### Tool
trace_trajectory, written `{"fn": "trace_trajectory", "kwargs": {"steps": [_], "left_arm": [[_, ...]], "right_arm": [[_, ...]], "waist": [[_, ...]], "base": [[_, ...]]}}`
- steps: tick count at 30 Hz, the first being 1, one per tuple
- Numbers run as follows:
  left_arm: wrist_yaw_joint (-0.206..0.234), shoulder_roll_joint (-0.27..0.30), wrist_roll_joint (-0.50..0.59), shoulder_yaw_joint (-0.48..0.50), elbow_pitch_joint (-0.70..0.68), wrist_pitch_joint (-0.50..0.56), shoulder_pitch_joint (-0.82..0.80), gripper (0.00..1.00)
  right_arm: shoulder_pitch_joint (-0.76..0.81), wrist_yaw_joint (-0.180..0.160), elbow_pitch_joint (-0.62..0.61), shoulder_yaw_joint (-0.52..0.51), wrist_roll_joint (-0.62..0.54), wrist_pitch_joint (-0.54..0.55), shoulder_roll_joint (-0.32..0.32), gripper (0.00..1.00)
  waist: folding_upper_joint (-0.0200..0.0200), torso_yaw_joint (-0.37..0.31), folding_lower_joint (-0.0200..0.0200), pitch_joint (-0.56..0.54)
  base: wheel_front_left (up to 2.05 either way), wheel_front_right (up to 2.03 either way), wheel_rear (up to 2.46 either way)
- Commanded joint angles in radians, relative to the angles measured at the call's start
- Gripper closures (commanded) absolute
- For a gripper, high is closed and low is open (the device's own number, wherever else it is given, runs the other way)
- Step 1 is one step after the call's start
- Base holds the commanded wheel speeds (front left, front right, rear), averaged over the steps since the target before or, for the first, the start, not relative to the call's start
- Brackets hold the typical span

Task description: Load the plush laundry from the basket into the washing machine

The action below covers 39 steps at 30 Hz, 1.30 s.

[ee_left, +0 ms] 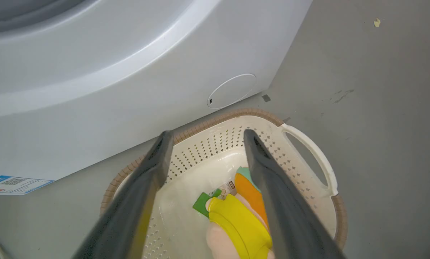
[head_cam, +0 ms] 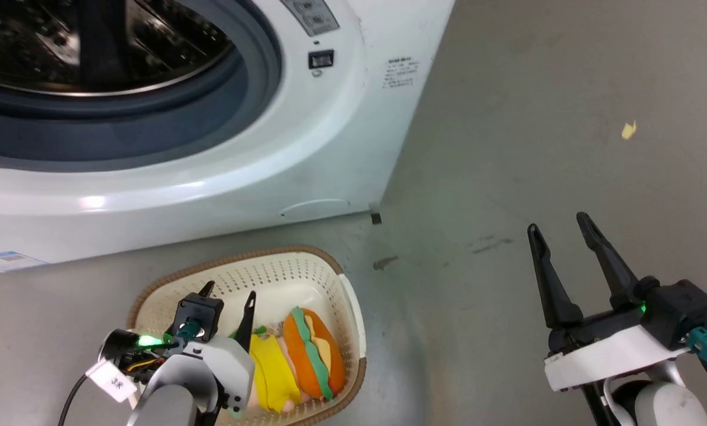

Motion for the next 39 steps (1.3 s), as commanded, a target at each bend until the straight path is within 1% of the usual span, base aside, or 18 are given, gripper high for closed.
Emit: {"fn": "trace_trajectory", "kwargs": {"steps": [1, 3, 6, 11, 21, 34, 39], "left_arm": [[-0.008, 0.012, -0.002, -0.011, 0.030, 0.003, -0.028, 0.00], [-0.010, 0.021, -0.004, -0.023, 0.058, 0.011, -0.043, 0.00], [-0.014, 0.040, 0.018, -0.074, 0.093, 0.014, -0.065, 0.00], [-0.019, 0.062, -0.002, -0.131, 0.154, 0.028, -0.106, 0.00], [-0.029, 0.117, -0.059, -0.274, 0.268, 0.094, -0.189, 0.00], [-0.043, 0.226, -0.144, -0.450, 0.374, 0.190, -0.307, 0.00], [-0.048, 0.254, -0.176, -0.518, 0.399, 0.232, -0.357, 0.00]], "right_arm": [[-0.020, 0.000, -0.008, 0.005, 0.013, -0.010, 0.000, 0.00], [-0.024, 0.000, -0.011, 0.009, 0.021, -0.015, 0.000, 0.00], [-0.031, 0.000, -0.014, 0.013, 0.033, -0.021, 0.000, 0.00], [-0.043, 0.000, -0.018, 0.016, 0.053, -0.031, 0.000, 0.00], [-0.067, 0.000, -0.031, 0.034, 0.088, -0.052, 0.000, 0.00], [-0.101, 0.000, -0.048, 0.058, 0.146, -0.079, 0.000, 0.00], [-0.108, 0.000, -0.052, 0.055, 0.167, -0.090, 0.000, 0.00]], "waist": [[-0.0001, -0.016, -0.0001, 0.023], [-0.0001, -0.025, -0.0001, 0.039], [-0.0001, -0.040, -0.0001, 0.065], [-0.0001, -0.063, -0.0001, 0.107], [-0.0001, -0.109, -0.0001, 0.195], [-0.0001, -0.176, -0.0001, 0.321], [-0.0001, -0.191, -0.0001, 0.370]], "base": [[0.00, 0.00, 0.00], [0.00, 0.00, 0.00], [0.00, 0.00, 0.00], [0.00, 0.00, 0.00], [0.00, 0.00, 0.00], [0.00, 0.00, 0.00], [0.00, 0.00, 0.00]]}}
